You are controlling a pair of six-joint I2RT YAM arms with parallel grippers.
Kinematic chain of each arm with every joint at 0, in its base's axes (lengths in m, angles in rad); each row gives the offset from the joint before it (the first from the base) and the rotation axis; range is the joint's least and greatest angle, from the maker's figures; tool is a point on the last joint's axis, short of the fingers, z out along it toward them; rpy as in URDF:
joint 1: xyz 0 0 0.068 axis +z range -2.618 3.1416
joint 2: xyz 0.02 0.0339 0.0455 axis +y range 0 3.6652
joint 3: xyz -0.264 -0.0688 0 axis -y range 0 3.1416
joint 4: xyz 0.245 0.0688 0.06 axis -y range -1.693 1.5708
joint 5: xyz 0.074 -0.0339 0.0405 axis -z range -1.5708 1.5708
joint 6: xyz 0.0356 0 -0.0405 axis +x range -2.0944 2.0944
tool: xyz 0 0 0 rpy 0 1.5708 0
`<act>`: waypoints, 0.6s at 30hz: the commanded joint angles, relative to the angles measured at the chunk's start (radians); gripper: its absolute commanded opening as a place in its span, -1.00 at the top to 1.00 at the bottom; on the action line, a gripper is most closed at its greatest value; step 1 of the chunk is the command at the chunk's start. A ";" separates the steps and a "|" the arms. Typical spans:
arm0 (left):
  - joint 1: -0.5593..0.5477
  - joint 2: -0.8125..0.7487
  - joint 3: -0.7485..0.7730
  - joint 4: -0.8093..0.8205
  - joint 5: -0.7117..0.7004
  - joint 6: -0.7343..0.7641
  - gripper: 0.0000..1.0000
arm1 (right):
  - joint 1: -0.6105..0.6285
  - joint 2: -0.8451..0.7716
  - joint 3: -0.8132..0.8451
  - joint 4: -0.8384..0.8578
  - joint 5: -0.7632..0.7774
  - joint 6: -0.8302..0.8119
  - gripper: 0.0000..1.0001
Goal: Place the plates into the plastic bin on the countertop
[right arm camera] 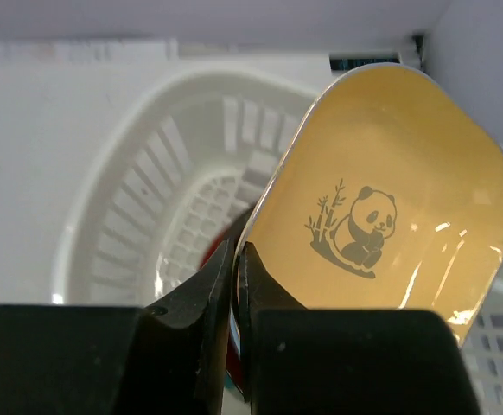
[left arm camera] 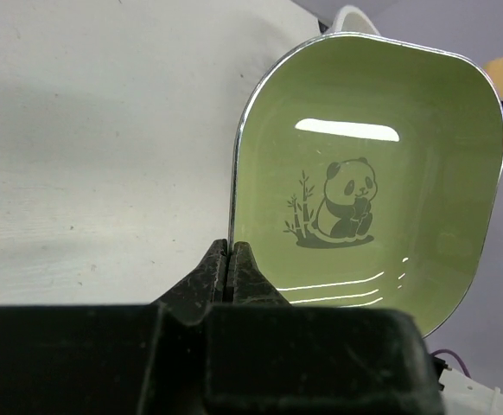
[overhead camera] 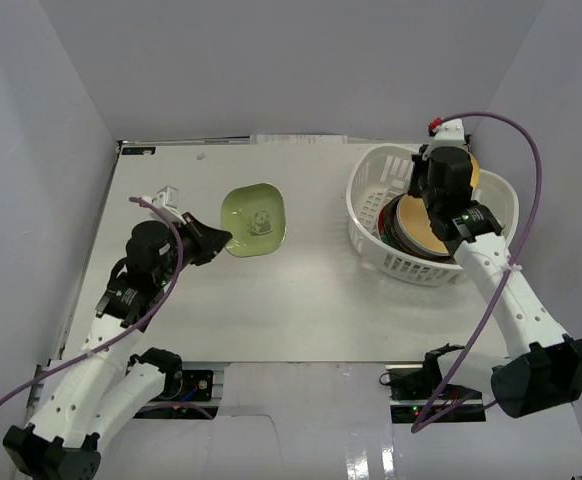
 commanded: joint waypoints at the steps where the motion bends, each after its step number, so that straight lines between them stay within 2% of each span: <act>1: -0.062 0.071 0.102 0.105 0.048 -0.012 1.00 | -0.082 0.020 -0.135 -0.024 -0.107 0.076 0.85; 4: -0.156 0.177 0.167 0.111 -0.064 0.016 1.00 | -0.127 0.040 -0.154 -0.022 -0.153 0.084 0.84; 5: -0.235 0.207 0.210 0.111 -0.102 0.037 1.00 | -0.134 0.048 -0.156 -0.021 -0.176 0.088 0.85; 7: -0.320 0.305 0.253 0.113 -0.235 0.059 1.00 | -0.144 0.062 -0.159 -0.022 -0.224 0.104 0.79; 8: -0.390 0.338 0.294 0.113 -0.265 0.075 1.00 | -0.144 0.063 -0.168 -0.022 -0.224 0.113 0.59; 11: -0.487 0.462 0.366 0.120 -0.345 0.091 1.00 | -0.156 0.050 -0.142 -0.060 -0.231 0.153 -0.07; 12: -0.502 0.491 0.386 0.125 -0.355 0.100 1.00 | -0.170 0.022 -0.122 -0.077 -0.236 0.167 -0.43; 14: -0.545 0.575 0.428 0.127 -0.388 0.111 1.00 | -0.187 -0.010 -0.024 -0.117 -0.244 0.190 -0.66; 17: -0.600 0.690 0.526 0.125 -0.438 0.134 1.00 | -0.231 -0.050 0.119 -0.195 -0.248 0.202 -0.62; 18: -0.613 0.721 0.579 0.127 -0.449 0.140 1.00 | -0.246 -0.062 0.213 -0.212 -0.253 0.203 -0.44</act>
